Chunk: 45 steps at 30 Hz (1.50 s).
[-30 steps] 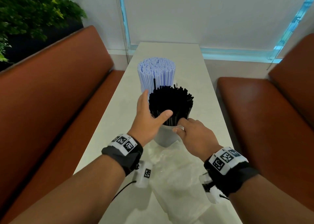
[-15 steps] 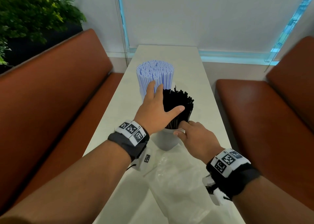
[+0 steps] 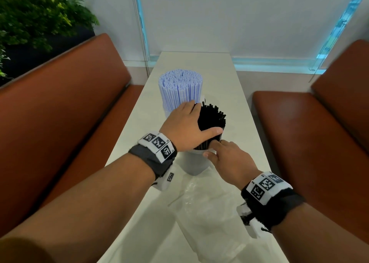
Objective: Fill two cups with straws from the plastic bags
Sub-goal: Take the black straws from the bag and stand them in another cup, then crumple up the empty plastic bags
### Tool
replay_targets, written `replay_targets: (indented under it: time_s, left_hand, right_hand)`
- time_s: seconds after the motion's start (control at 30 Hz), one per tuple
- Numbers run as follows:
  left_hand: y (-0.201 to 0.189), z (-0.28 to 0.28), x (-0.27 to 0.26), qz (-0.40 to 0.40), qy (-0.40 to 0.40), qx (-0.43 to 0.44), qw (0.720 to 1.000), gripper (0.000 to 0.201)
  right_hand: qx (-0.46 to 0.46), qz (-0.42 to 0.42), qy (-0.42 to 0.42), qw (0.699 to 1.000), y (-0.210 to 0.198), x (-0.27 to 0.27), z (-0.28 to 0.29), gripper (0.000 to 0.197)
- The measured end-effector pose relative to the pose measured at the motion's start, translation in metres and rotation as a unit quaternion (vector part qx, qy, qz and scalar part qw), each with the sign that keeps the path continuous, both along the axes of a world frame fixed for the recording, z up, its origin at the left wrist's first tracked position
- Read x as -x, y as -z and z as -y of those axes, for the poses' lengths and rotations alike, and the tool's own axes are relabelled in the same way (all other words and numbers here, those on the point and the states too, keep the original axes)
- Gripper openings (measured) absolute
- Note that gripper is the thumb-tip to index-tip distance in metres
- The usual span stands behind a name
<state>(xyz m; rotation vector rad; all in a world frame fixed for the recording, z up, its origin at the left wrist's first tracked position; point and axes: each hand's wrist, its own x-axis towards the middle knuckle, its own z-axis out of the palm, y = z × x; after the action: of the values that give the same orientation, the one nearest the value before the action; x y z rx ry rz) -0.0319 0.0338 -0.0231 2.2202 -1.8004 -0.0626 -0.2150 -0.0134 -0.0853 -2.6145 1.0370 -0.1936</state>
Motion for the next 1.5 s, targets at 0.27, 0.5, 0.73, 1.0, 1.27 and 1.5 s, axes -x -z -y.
replay_targets:
  time_s: [0.27,0.5,0.73,1.0,1.27,1.5]
  left_hand:
    - [-0.006,-0.005,-0.010,-0.140,-0.009,0.139,0.980,0.073]
    - [0.042,-0.082,0.005,-0.288,-0.140,0.285,0.903,0.032]
    - [0.125,-0.093,0.049,-0.242,-0.127,-0.253,0.928,0.096]
    - [0.143,-0.080,0.040,-0.285,-0.133,-0.236,0.919,0.084]
    - [0.144,-0.107,0.022,-0.466,-0.285,-0.018,0.838,0.125]
    - [0.149,-0.120,0.036,-0.655,-0.240,-0.023,0.716,0.078]
  right_hand:
    - [0.000,0.046,0.004,0.999,-0.004,0.003,0.009,0.019]
    - [-0.053,0.087,0.196,0.975,0.013,0.057,0.004,0.039]
    - [-0.217,-0.182,0.264,0.922,0.046,0.079,-0.007,0.119]
    - [-0.284,0.009,0.245,0.927,0.079,0.097,0.002,0.025]
    - [-0.359,0.266,0.250,0.859,0.086,0.100,-0.002,0.024]
    - [-0.382,0.322,0.244,0.831,0.090,0.089,-0.024,0.027]
